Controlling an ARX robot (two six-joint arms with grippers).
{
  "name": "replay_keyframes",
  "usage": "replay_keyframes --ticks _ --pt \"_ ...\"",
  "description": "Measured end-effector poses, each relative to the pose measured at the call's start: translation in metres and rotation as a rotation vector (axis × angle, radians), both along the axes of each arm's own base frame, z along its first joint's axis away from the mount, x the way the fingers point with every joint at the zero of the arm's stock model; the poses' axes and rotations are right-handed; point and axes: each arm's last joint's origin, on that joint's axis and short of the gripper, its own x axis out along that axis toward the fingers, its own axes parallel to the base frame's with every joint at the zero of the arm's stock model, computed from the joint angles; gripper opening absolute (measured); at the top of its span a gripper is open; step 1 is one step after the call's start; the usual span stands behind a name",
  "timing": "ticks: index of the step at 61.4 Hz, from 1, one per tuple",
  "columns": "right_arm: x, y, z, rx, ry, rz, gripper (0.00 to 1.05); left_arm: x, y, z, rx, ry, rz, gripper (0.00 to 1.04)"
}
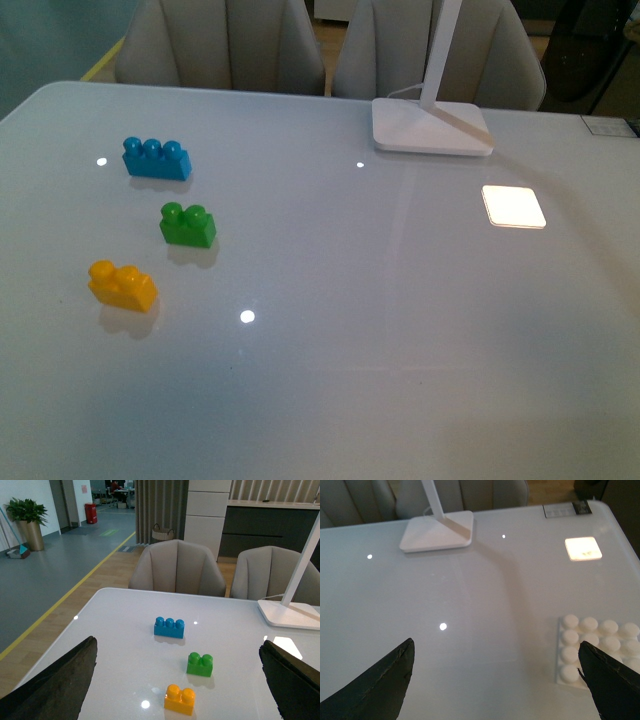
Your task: Insert yellow block into base center
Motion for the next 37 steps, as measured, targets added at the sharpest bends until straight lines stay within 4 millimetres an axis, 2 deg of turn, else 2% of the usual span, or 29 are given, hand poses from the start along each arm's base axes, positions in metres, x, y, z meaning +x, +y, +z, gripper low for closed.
replay_keyframes --ticks 2,6,18,29,37 --pt "0.01 -0.013 -0.009 -0.002 0.02 -0.014 0.96 0.0 0.0 0.0 0.0 0.0 0.0 0.97" --pt "0.022 -0.028 -0.021 0.012 0.05 -0.02 0.96 0.0 0.0 0.0 0.0 0.0 0.0 0.97" --pt "0.056 -0.064 -0.057 0.059 0.099 -0.017 0.96 0.0 0.0 0.0 0.0 0.0 0.0 0.97" --pt "0.079 -0.09 -0.09 0.092 0.153 -0.04 0.96 0.0 0.0 0.0 0.0 0.0 0.0 0.97" --pt "0.087 -0.109 -0.112 0.104 0.211 -0.07 0.96 0.0 0.0 0.0 0.0 0.0 0.0 0.97"
